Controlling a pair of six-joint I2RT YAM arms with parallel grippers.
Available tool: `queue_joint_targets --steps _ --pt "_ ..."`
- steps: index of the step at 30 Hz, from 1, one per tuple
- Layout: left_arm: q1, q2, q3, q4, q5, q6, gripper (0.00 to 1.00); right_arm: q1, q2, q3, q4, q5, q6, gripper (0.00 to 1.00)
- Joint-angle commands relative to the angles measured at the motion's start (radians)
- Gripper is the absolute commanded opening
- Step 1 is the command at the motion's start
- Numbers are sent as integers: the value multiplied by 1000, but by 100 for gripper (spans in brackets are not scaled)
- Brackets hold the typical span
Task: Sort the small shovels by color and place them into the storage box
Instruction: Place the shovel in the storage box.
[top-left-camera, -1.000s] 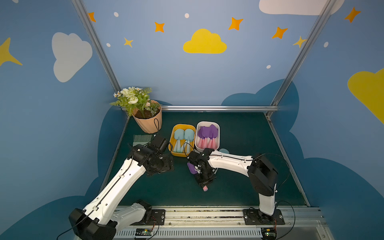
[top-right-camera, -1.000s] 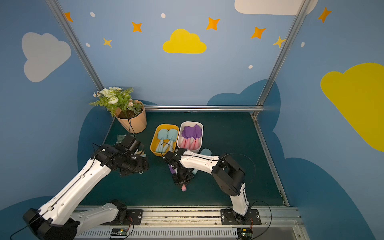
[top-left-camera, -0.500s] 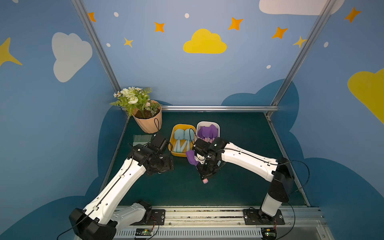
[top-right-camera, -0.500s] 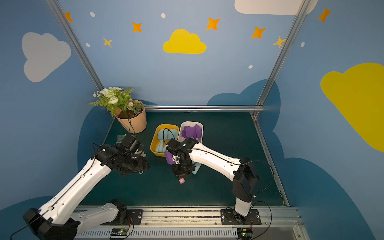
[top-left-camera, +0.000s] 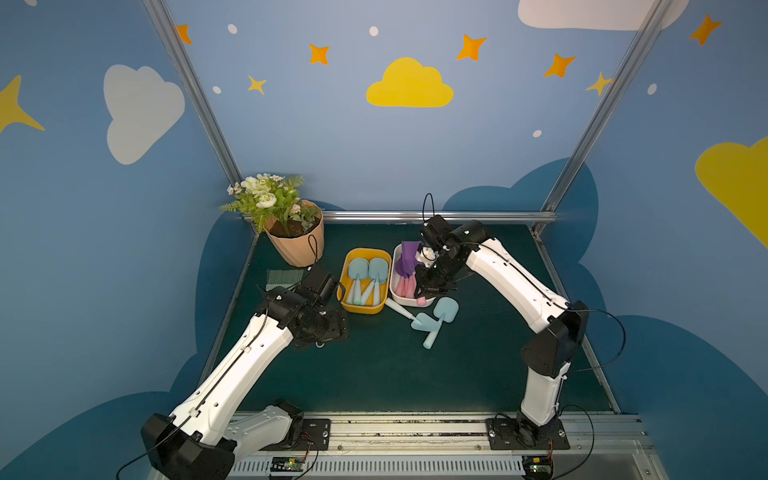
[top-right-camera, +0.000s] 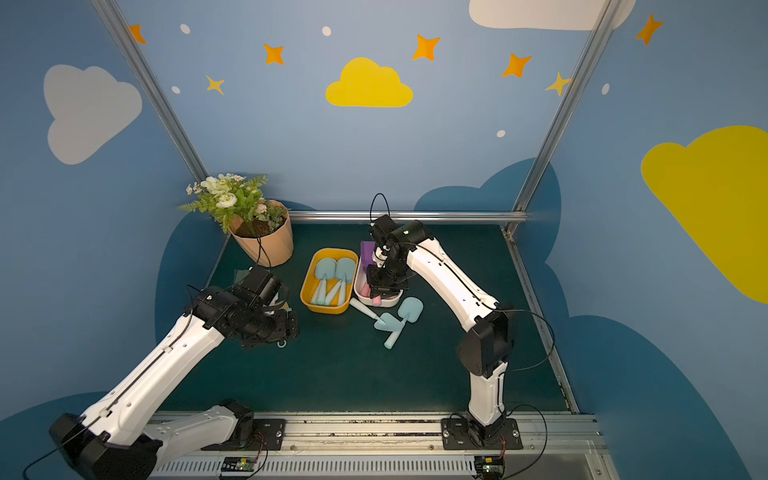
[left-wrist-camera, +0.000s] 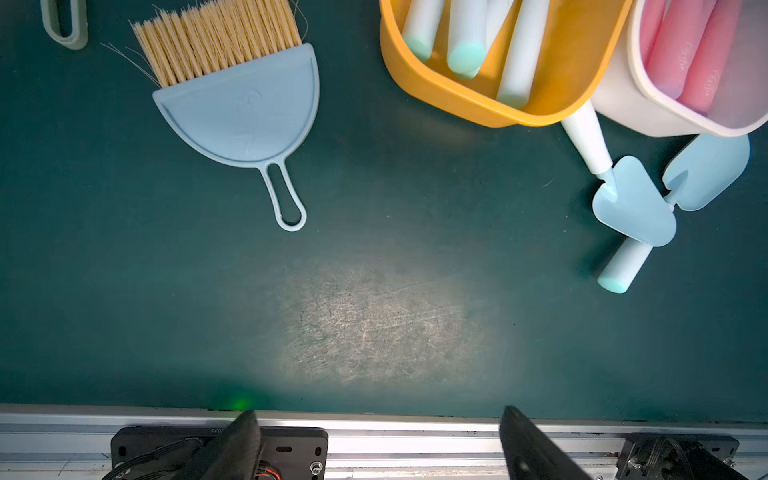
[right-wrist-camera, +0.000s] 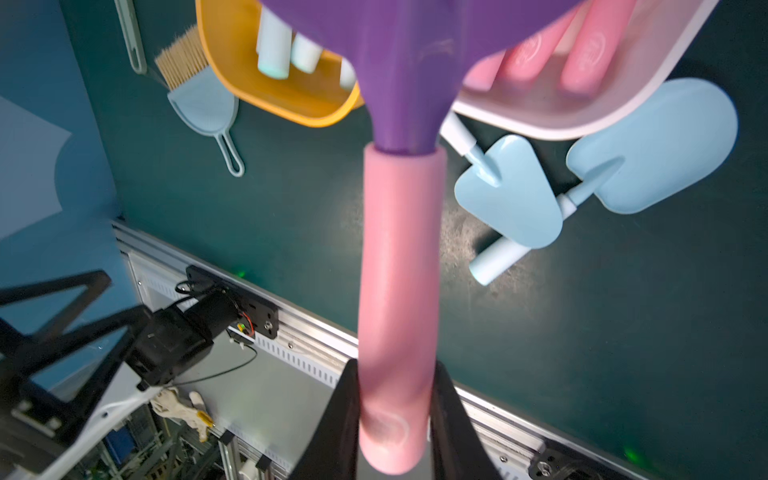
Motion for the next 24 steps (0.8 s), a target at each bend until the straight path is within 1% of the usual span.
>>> queue_joint_targets --steps 1,8,12,15,24 --pt "8 9 -5 5 7 22 89 -49 101 76 -57 1 2 0" --pt "17 -5 -15 11 14 24 89 -130 245 193 -57 -5 8 0" --pt "25 -13 -33 17 17 27 89 -158 356 326 -111 -16 -32 0" --pt "28 -15 -41 19 19 31 89 -173 417 394 -147 -14 -57 0" --pt "39 -17 -47 20 22 40 89 -192 472 404 -146 -18 -71 0"
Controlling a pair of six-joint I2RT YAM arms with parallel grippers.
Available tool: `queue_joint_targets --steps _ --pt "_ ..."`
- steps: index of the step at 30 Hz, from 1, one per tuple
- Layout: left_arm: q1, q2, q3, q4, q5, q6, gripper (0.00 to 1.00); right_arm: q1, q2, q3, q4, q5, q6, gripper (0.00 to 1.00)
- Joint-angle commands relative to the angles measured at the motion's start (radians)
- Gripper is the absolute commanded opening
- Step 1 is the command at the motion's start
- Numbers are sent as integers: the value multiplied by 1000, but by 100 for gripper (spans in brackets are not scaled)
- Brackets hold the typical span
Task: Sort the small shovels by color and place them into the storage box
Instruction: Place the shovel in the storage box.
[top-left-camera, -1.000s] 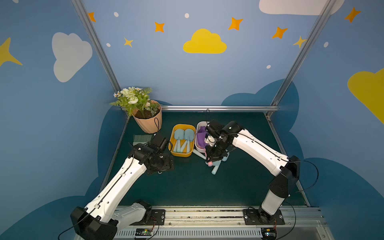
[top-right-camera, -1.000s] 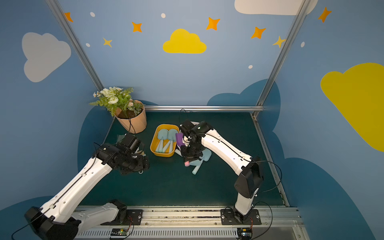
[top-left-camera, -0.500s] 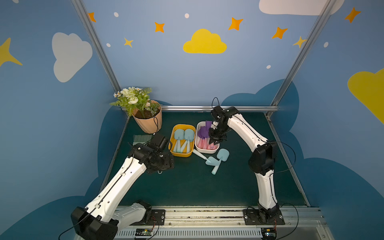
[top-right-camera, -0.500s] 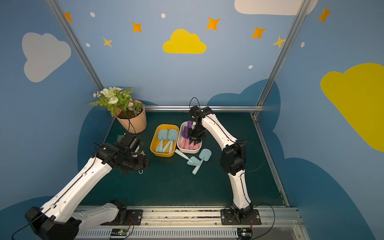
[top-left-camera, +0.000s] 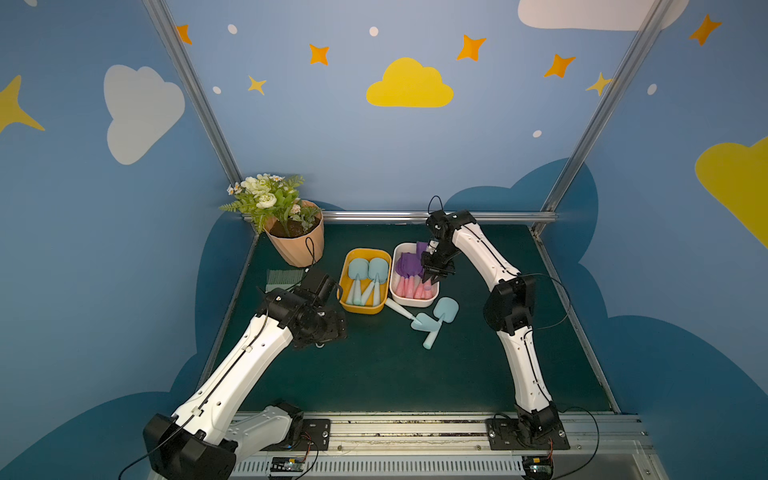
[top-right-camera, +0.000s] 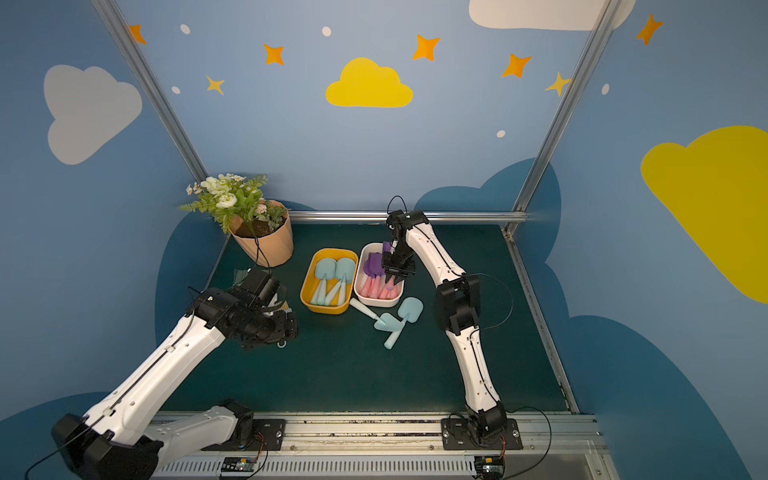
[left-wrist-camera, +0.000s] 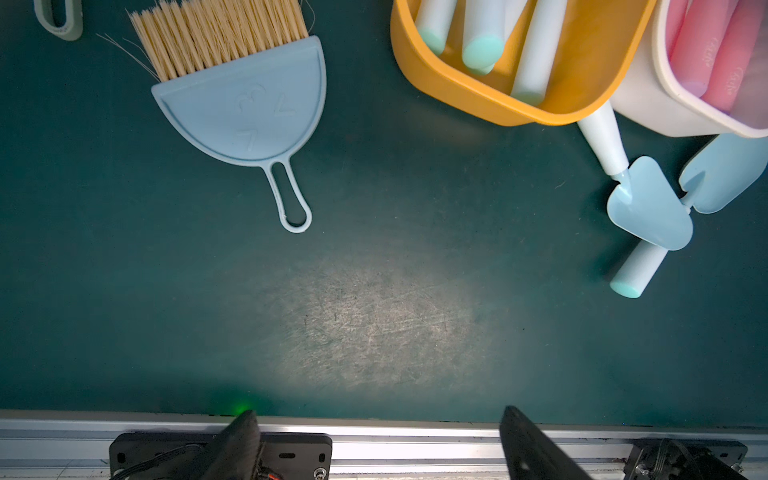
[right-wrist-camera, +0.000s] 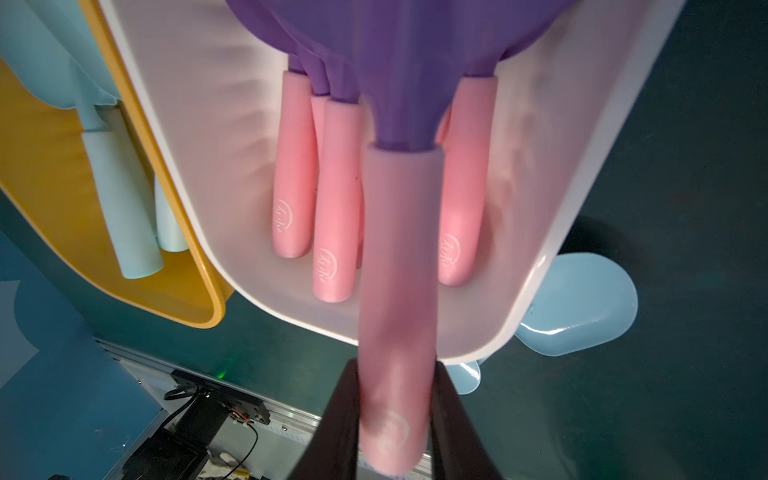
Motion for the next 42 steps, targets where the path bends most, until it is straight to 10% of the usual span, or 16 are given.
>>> queue_joint_targets --steps 1,42 --pt "9 -12 -6 -1 11 18 89 -2 16 23 -30 -10 -20 0" --pt "58 -28 -40 16 41 48 90 14 139 42 -11 31 -15 2"
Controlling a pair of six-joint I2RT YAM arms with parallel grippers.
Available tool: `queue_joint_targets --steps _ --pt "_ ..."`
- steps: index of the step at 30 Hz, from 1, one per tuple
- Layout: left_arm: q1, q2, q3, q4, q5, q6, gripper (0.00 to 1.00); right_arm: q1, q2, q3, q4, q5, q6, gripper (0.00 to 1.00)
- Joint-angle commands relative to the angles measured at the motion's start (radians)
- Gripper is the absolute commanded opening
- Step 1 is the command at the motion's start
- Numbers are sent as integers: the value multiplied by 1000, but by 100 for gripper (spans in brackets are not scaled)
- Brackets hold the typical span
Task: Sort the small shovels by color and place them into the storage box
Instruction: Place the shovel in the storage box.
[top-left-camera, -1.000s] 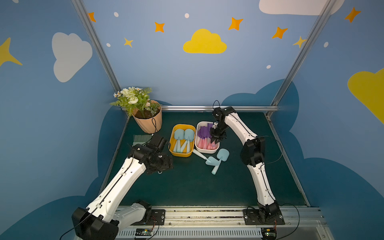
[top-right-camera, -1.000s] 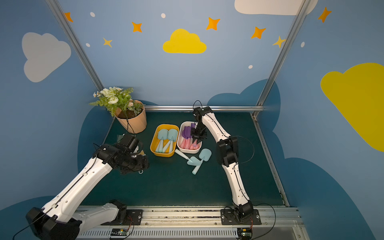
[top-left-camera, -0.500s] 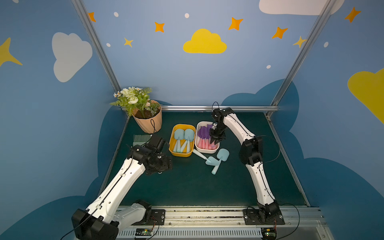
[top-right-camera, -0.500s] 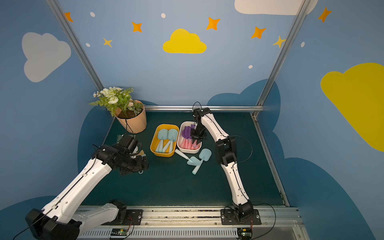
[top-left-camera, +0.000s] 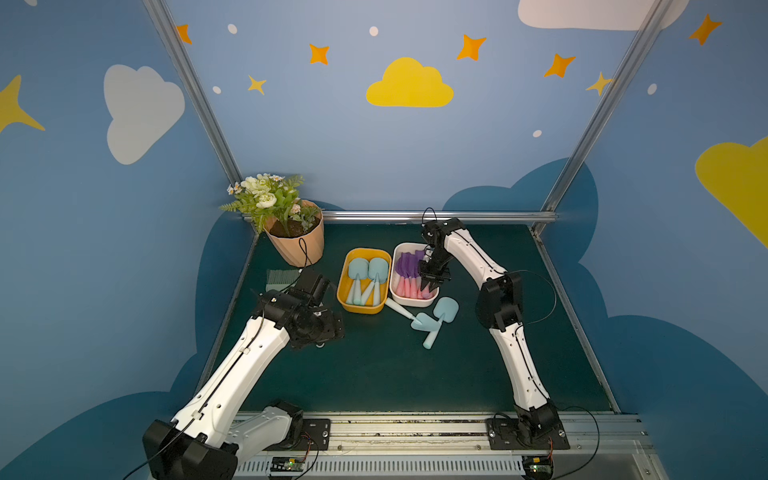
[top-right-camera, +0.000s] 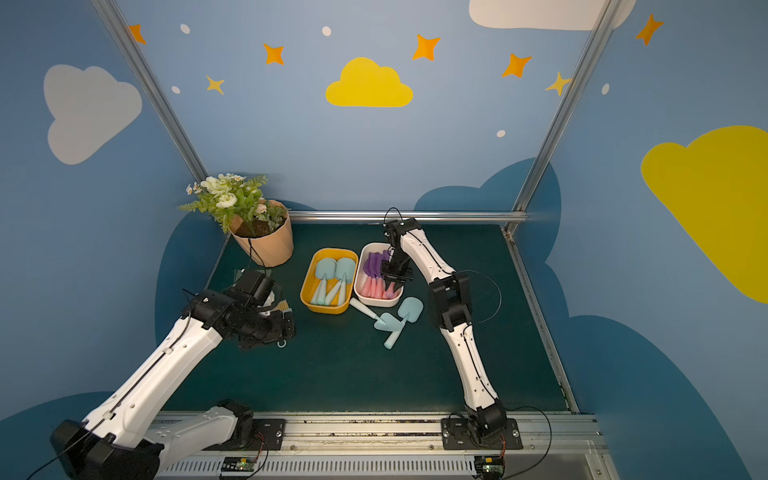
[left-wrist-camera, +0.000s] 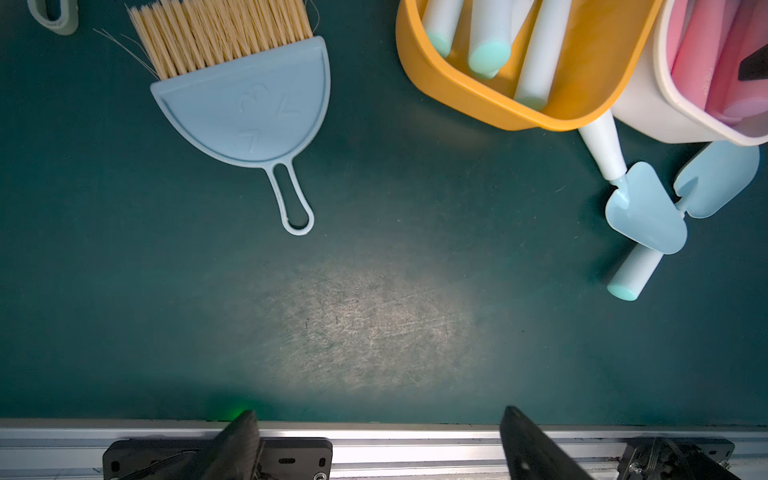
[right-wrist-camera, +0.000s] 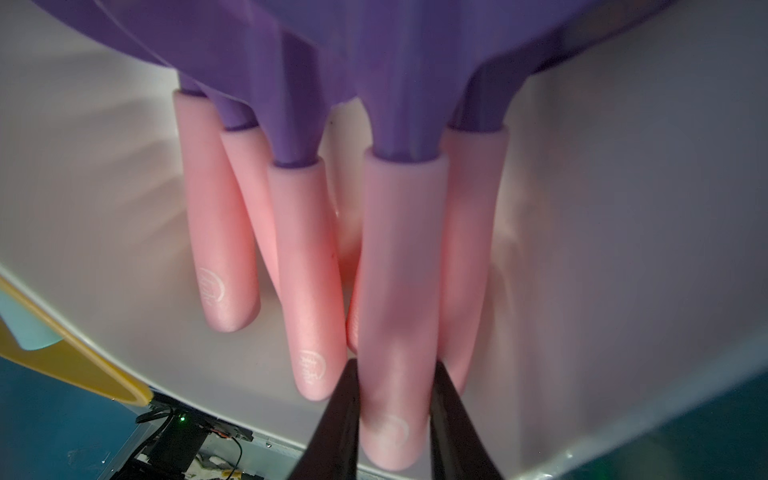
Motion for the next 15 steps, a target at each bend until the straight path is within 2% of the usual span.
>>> queue_joint_targets --steps 1,15 --pt "7 -10 -14 -3 9 14 90 6 17 4 -14 16 -6 3" --pt "9 -13 -20 -4 9 17 90 7 17 -19 -14 27 -8 21"
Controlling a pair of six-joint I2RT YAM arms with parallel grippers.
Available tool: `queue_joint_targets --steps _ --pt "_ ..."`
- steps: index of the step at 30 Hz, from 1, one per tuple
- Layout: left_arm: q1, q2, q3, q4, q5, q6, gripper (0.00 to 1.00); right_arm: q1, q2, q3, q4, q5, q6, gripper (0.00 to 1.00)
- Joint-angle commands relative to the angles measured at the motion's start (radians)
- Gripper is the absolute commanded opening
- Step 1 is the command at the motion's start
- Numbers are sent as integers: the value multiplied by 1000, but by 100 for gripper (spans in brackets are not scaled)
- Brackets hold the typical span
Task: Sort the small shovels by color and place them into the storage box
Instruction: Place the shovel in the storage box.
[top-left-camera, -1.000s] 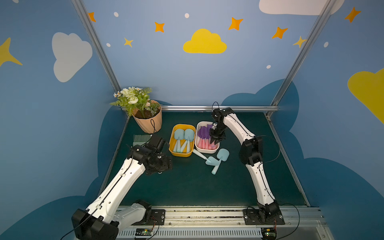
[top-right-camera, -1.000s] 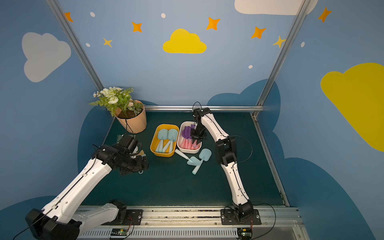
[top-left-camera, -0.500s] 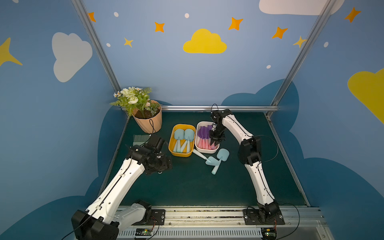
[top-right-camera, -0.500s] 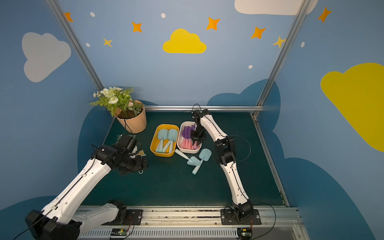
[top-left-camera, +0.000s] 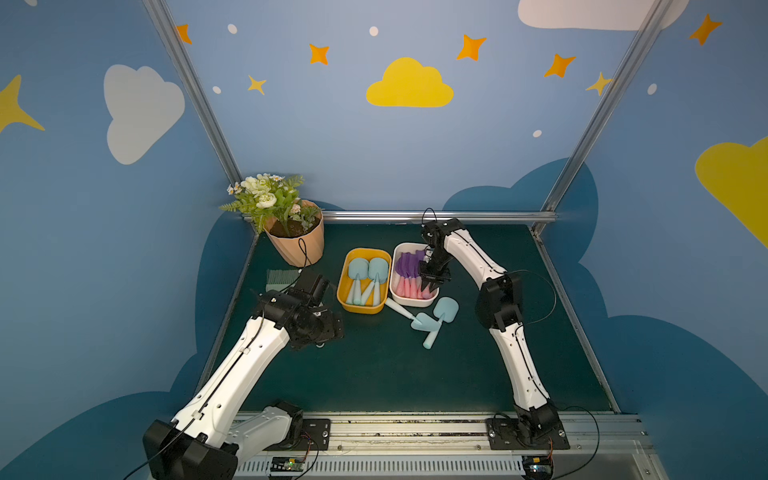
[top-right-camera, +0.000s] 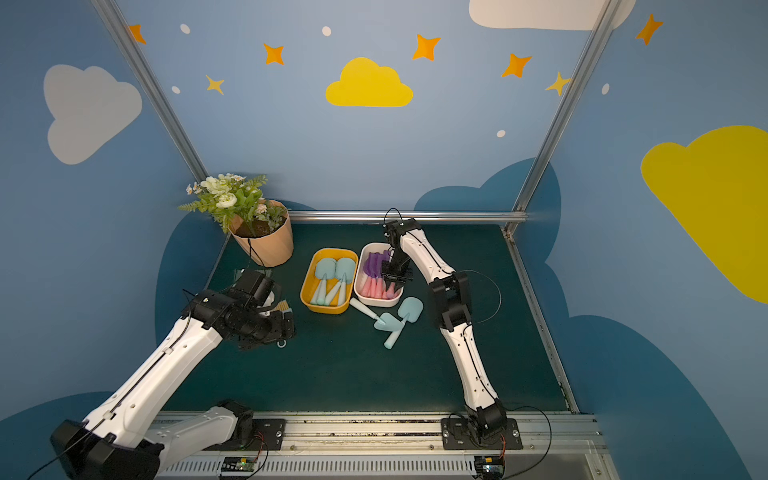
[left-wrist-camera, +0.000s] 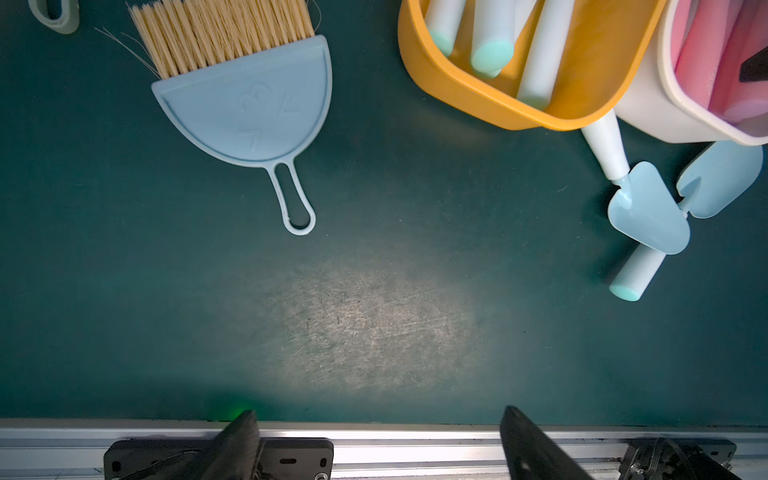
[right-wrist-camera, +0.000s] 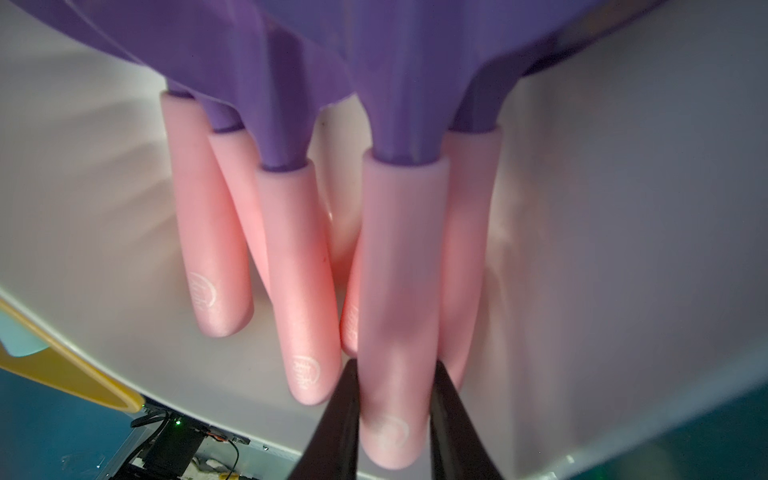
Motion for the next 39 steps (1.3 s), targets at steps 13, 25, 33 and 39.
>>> queue_joint_targets --steps 13,25,33,39 --pt "9 -21 -13 -6 10 17 90 6 -16 -9 -17 34 -6 33" --pt "11 -22 9 -19 10 17 90 4 -88 40 -31 40 -3 37" --pt "11 -28 57 -60 -1 15 90 0 -190 62 -35 63 -3 39" --pt "10 -46 94 -99 -6 1 89 -7 -299 56 -73 91 14 39"
